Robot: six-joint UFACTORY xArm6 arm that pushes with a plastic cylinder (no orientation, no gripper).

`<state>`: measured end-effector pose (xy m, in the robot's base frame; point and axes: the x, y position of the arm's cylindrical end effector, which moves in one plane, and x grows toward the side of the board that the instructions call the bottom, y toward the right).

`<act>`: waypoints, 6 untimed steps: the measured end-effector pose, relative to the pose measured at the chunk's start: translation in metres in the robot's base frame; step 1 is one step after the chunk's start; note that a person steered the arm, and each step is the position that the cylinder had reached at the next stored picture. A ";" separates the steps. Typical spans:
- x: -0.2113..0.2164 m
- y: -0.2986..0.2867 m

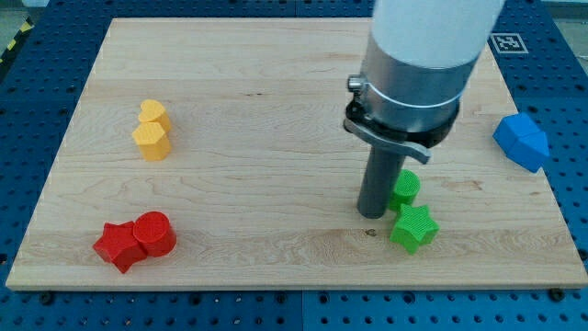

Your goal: Push the yellow hexagon to the top of the green circle

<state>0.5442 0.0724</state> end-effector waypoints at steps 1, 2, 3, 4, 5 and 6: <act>-0.004 -0.039; -0.014 -0.093; -0.019 -0.161; -0.038 -0.228; -0.074 -0.282; -0.097 -0.291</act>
<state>0.4476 -0.2185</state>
